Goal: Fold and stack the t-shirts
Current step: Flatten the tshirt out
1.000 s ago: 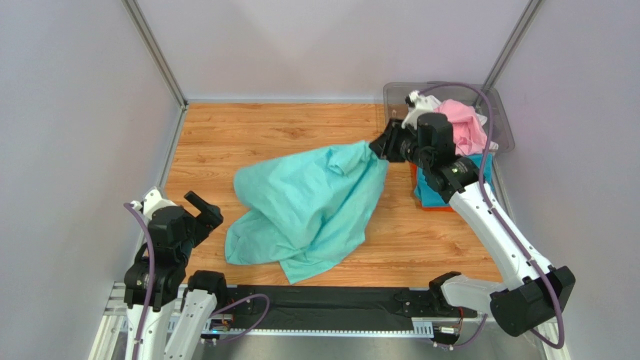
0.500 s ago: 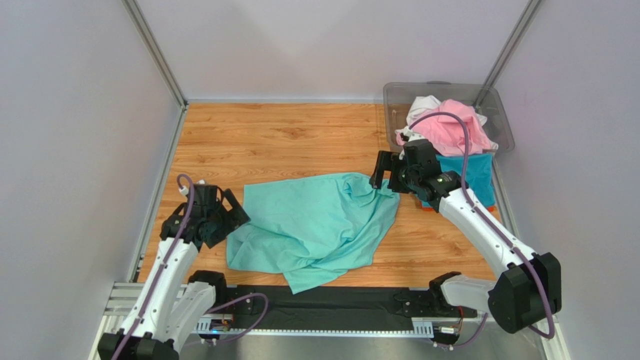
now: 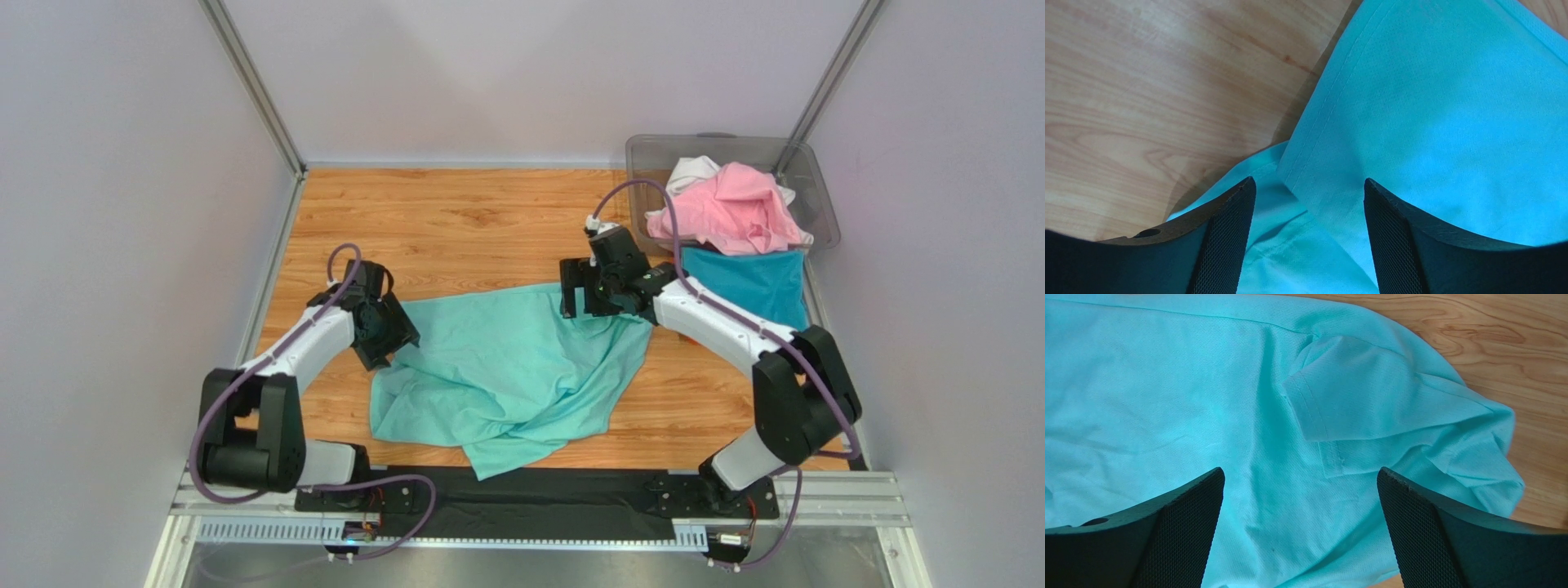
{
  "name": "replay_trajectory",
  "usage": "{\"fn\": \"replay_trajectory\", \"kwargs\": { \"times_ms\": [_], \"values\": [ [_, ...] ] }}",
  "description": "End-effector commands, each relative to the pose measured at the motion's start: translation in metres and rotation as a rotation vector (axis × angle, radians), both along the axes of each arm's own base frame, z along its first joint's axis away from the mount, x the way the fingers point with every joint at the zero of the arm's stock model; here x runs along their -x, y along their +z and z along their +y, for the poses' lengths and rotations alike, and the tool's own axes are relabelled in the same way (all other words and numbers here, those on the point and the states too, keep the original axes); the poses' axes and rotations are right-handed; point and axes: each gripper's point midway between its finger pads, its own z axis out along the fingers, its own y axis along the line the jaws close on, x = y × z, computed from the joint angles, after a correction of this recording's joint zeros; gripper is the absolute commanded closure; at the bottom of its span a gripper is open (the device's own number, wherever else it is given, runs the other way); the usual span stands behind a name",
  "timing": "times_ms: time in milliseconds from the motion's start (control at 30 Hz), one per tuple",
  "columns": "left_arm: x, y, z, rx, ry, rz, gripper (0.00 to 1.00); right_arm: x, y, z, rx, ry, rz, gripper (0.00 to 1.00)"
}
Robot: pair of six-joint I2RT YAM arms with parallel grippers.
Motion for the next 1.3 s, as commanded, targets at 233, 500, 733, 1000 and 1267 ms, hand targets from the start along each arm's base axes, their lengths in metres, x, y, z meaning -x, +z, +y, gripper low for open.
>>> {"fn": "replay_trajectory", "kwargs": {
  "times_ms": [233, 500, 733, 1000, 1267],
  "values": [
    [-0.082, 0.027, 0.007, -0.040, 0.023, -0.137, 0.23, -0.039, 0.000, 0.024, 0.064, 0.009, -0.070, 0.06],
    [-0.104, 0.007, 0.021, -0.096, 0.029, -0.021, 0.20, -0.051, -0.011, 0.022, 0.130, 0.005, -0.063, 0.09],
    [-0.130, -0.005, 0.019, -0.088, 0.016, 0.011, 0.37, -0.050, -0.022, 0.022, 0.149, 0.009, -0.043, 0.12],
    [-0.119, -0.025, 0.013, -0.059, -0.002, 0.055, 0.66, -0.049, -0.028, 0.019, 0.161, -0.002, -0.032, 0.16],
    [-0.120, -0.034, 0.013, -0.065, -0.027, 0.082, 1.00, -0.048, -0.033, 0.017, 0.172, -0.004, -0.026, 0.20]
  ]
}}
